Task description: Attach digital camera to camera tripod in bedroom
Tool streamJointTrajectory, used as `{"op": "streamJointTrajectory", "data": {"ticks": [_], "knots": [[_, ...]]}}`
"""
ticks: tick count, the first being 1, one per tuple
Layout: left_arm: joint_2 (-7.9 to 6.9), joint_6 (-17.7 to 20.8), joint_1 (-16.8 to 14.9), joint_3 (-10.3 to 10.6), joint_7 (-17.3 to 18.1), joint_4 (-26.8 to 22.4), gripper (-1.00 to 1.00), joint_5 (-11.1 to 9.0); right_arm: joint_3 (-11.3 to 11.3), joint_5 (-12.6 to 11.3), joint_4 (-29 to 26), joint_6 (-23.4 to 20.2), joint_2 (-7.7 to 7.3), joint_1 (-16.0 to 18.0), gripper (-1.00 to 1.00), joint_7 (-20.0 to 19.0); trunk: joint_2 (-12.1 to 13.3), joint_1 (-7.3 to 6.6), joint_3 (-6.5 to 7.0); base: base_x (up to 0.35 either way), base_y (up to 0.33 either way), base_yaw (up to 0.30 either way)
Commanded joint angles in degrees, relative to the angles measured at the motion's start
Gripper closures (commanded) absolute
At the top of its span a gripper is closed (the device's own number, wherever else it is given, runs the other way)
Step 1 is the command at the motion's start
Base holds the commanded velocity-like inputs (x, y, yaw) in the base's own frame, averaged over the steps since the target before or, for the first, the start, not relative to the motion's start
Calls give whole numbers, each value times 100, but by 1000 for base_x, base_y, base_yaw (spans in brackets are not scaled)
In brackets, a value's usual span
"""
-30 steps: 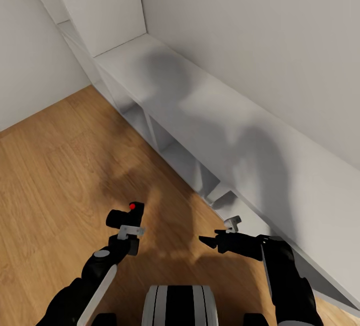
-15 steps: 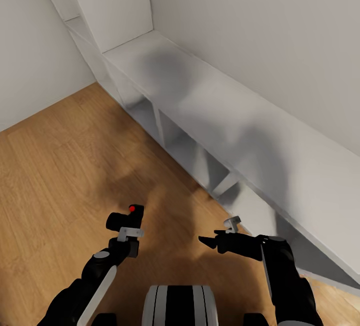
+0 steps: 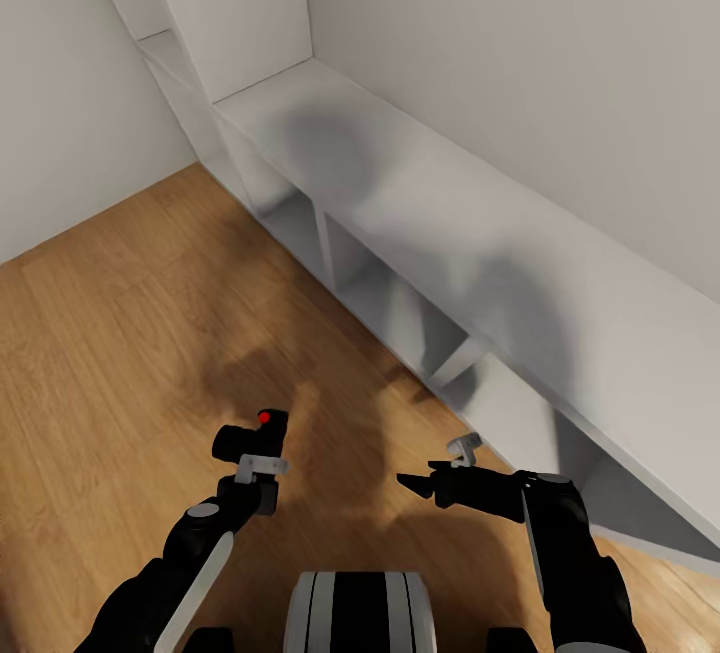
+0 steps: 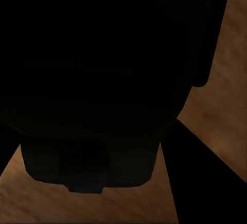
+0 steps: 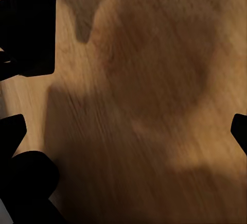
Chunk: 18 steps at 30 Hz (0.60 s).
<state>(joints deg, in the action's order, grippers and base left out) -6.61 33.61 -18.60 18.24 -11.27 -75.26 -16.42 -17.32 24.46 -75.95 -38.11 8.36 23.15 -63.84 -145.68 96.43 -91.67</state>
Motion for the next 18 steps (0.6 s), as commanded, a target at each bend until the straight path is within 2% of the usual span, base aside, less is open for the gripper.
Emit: {"op": "streamJointTrajectory", "data": {"ticks": [1, 7, 18], "knots": [[-7, 22, -4, 17, -42, -9, 100, -49, -17, 42, -7, -38, 8, 5, -100, -50, -2, -1, -3, -21, 22, 0], [33, 22, -4, 29, -49, -24, 100, -40, -17, 49, -7, -38, 8, 5, -100, -50, -2, -1, -3, -76, 74, 0], [77, 14, -4, 30, -45, -31, 100, -52, -17, 50, -7, -38, 8, 5, -100, -50, -2, -1, -3, -10, 10, 0]]}}
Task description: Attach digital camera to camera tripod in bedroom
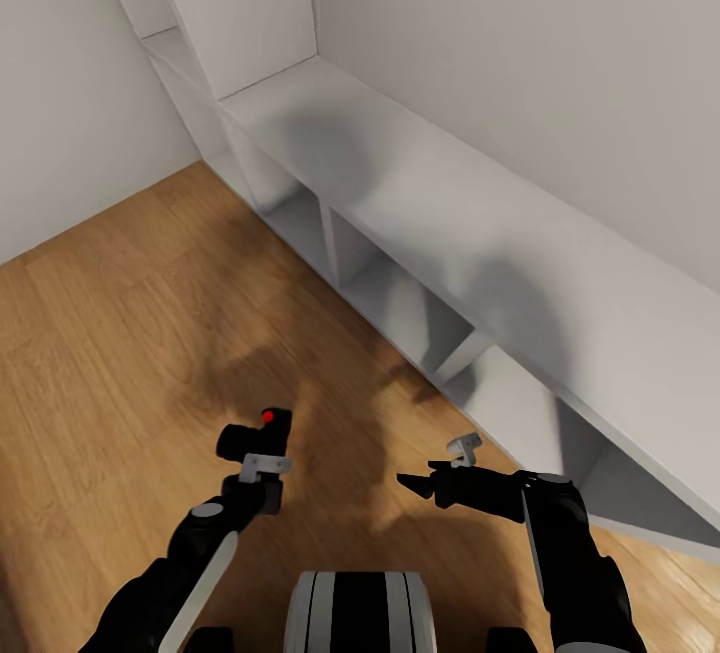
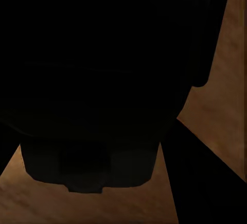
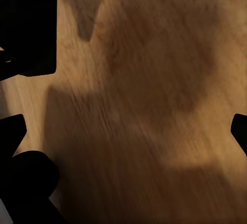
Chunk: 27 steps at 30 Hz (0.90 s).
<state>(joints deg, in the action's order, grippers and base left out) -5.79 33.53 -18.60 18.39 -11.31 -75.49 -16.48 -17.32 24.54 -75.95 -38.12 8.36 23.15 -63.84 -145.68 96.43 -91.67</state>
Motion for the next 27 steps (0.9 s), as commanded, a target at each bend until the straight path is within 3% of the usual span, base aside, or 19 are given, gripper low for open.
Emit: {"op": "streamJointTrajectory", "data": {"ticks": [1, 10, 27], "knots": [[41, 27, -4, 16, -45, -5, 100, -37, -17, 42, -7, -38, 8, 5, -100, -50, -2, -1, -3, 0, 0, 0], [107, 24, -4, 12, -41, 3, 100, -18, -17, 42, -7, -38, 8, 5, -100, -50, -2, -1, -3, 0, 0, 0], [104, 22, -4, 7, -38, -17, 100, -22, -17, 46, -7, -46, 5, 5, -100, -40, 21, -45, 373, 0, 0, 0]]}}
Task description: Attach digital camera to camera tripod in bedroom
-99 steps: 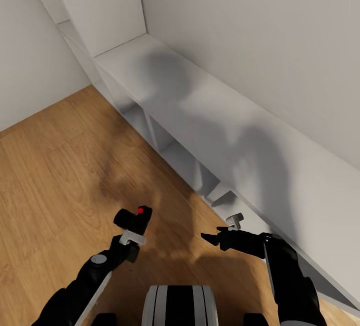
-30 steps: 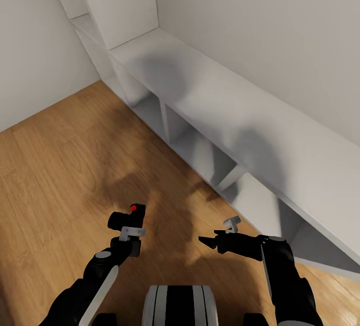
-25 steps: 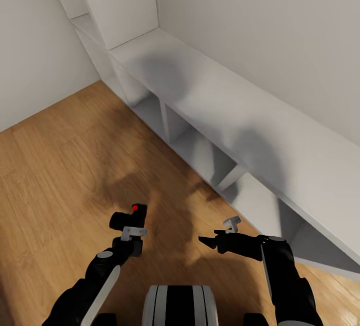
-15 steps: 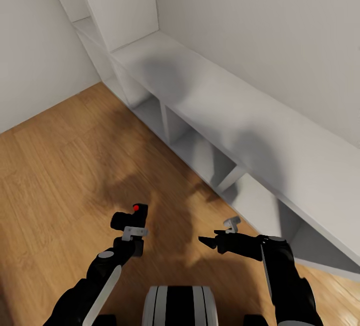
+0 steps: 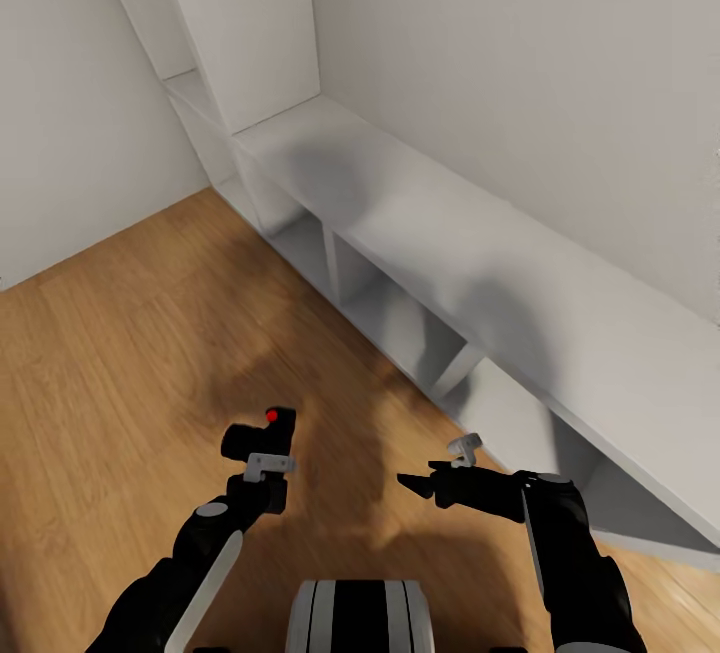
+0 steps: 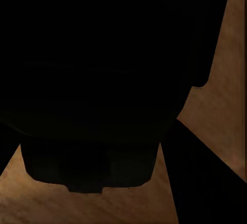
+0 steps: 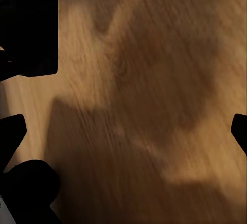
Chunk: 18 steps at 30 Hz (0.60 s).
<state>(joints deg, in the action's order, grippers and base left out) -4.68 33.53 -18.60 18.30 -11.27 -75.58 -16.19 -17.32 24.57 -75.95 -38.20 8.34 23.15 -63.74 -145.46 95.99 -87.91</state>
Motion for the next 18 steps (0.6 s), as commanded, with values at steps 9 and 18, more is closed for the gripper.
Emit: {"op": "streamJointTrajectory", "data": {"ticks": [9, 18], "knots": [[-9, 15, -3, 16, -42, -9, 100, -51, -17, 33, -7, -31, 4, 5, -100, -60, 11, -24, 196, 0, 0, 0], [-15, 13, -3, 14, -42, -9, 100, -55, -17, 37, -7, -32, 1, 5, -100, -52, 23, -47, 396, 0, 0, 0]]}}
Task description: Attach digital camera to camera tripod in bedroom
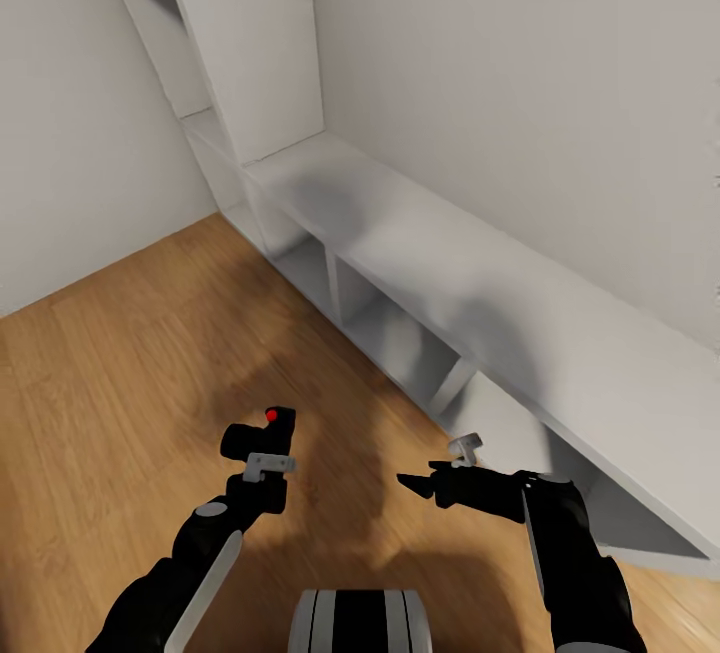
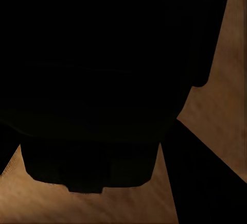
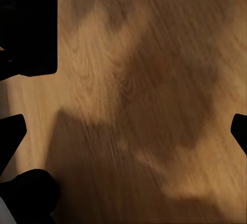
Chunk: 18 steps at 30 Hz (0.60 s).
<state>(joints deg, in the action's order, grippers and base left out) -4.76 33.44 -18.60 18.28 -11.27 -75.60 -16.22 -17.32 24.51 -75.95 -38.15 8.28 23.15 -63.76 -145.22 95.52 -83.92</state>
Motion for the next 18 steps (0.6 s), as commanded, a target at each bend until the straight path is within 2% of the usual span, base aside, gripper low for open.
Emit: {"op": "streamJointTrajectory", "data": {"ticks": [1, 5, 7, 13, 18], "knots": [[-7, 22, -4, 16, -42, -8, 100, -51, -17, 42, -7, -39, 7, 5, -100, -50, 0, -3, 19, 0, 0, 0], [-7, 22, -4, 9, -42, -8, 100, -52, -11, 30, 63, -35, 22, 5, -100, -21, 5, -14, 108, 0, 0, 0], [-1, 22, -4, 9, -42, -8, 100, -50, -1, 50, 335, -35, 62, 5, -100, 48, 8, -19, 152, 0, 0, 0], [1, 22, -4, 9, -42, -8, 100, -53, 3, 48, 536, 74, 159, 5, -100, 343, 16, -34, 285, 0, 0, 0], [1, 22, -4, 3, -42, -8, 100, -56, 7, 27, 628, 238, 172, 5, -100, 634, 23, -47, 396, 0, 0, 0]]}}
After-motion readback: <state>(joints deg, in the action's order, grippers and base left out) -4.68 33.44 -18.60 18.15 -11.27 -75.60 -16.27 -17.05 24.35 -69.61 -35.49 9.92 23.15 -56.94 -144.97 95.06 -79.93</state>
